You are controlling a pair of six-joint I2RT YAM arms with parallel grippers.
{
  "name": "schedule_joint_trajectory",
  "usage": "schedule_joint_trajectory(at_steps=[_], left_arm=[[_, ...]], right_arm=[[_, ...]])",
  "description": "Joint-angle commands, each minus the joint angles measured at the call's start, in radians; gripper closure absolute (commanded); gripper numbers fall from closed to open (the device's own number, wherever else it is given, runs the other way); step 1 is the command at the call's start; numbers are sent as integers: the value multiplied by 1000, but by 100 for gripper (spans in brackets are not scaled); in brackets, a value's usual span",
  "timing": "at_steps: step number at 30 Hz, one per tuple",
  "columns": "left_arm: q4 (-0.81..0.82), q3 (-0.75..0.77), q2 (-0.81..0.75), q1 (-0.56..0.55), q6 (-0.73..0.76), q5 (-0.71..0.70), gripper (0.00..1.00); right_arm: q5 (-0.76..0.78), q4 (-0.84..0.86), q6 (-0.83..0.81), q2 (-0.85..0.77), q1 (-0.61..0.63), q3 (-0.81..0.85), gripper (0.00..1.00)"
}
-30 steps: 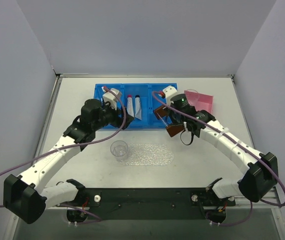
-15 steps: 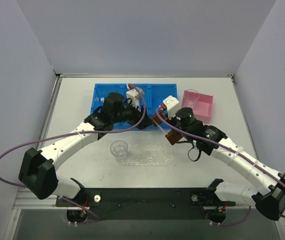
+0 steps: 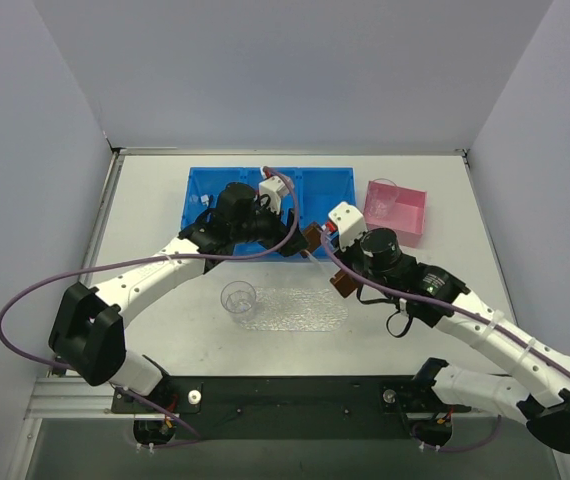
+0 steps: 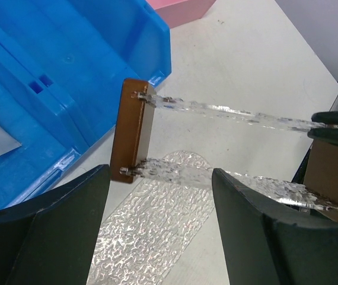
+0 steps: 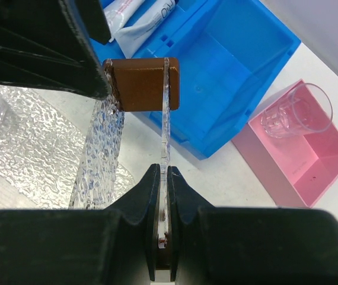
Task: Prepare toiletry sets of a toothbrush and toothpaste on the tray
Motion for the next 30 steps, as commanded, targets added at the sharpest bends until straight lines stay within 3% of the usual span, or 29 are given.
schedule_joint_trajectory(at_steps=[1,14,21,28,30], left_arm=[[56,28,6,-5,20,19,20],[62,20,46,-3,43,16,19],[68,13,61,-5,41,91,20],[53,-3,67,-5,50,128,39],[53,-3,74,-5,50,157,50]], right_arm=[[15,56,-17,-47,36,1,100],[77,20,-33,-82,148,13,100],[107,20,-42,-87,183,22,100],[127,23,-56,-90,195,27,100],[130,24,-57,-90,198,25,100]])
